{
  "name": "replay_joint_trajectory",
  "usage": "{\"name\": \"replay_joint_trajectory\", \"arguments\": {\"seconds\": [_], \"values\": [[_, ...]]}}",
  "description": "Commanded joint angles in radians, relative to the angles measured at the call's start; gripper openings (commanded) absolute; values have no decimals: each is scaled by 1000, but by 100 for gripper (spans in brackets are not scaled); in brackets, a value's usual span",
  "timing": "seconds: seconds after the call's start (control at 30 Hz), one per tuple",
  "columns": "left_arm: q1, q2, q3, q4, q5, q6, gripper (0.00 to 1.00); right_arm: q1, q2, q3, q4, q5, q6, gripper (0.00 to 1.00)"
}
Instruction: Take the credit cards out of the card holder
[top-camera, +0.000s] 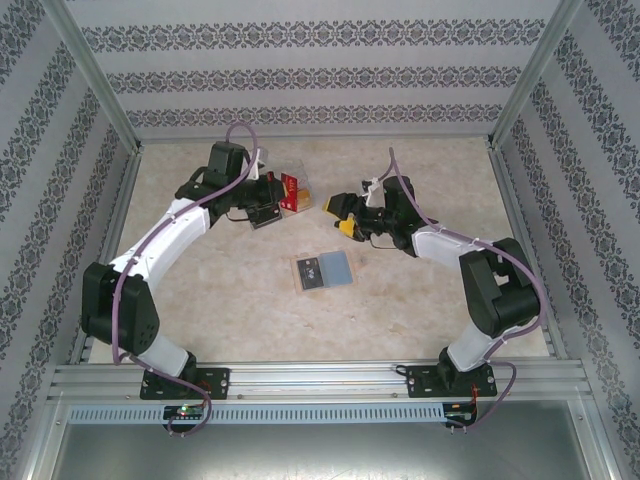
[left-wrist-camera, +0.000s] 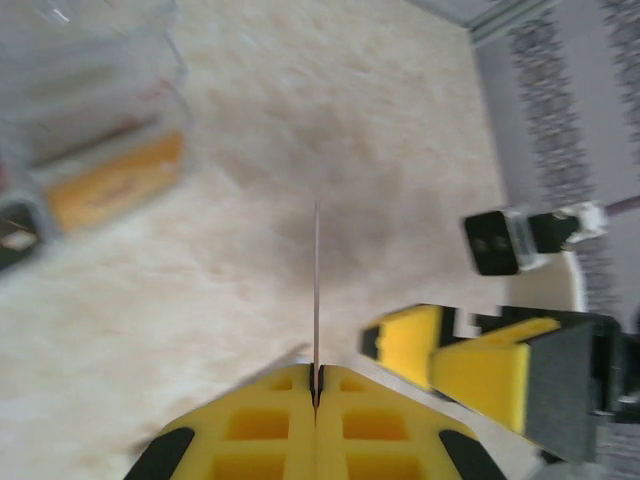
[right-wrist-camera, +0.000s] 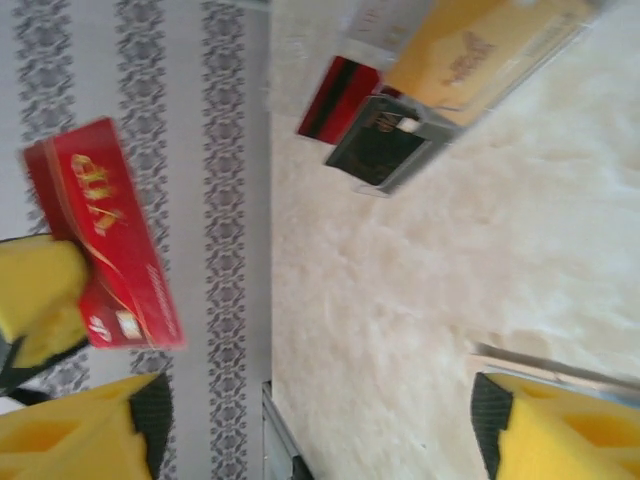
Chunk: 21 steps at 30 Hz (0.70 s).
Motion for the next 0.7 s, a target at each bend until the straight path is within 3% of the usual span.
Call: {"name": "replay_joint_trajectory", "arguments": {"seconds": [0.0,0.1,0.27,0.4,0.67], "values": [[7,49,78,-246,-216,352,0,-8,-50,-13,-130,78,-147,90],[6,94,145,-276,-253,537,0,-10,-77,-30,-151,104,-180,98],[7,182,247,-309,-333,798,0,-11,-110,-45,-171,111,-215,98],[16,278,323,-374,-305,996,0,-11,-115,-51,-172,89,-211,98],[34,364,400,-378,-305,1172,0,-9,-141,-79,-182,81,-205,98]]}}
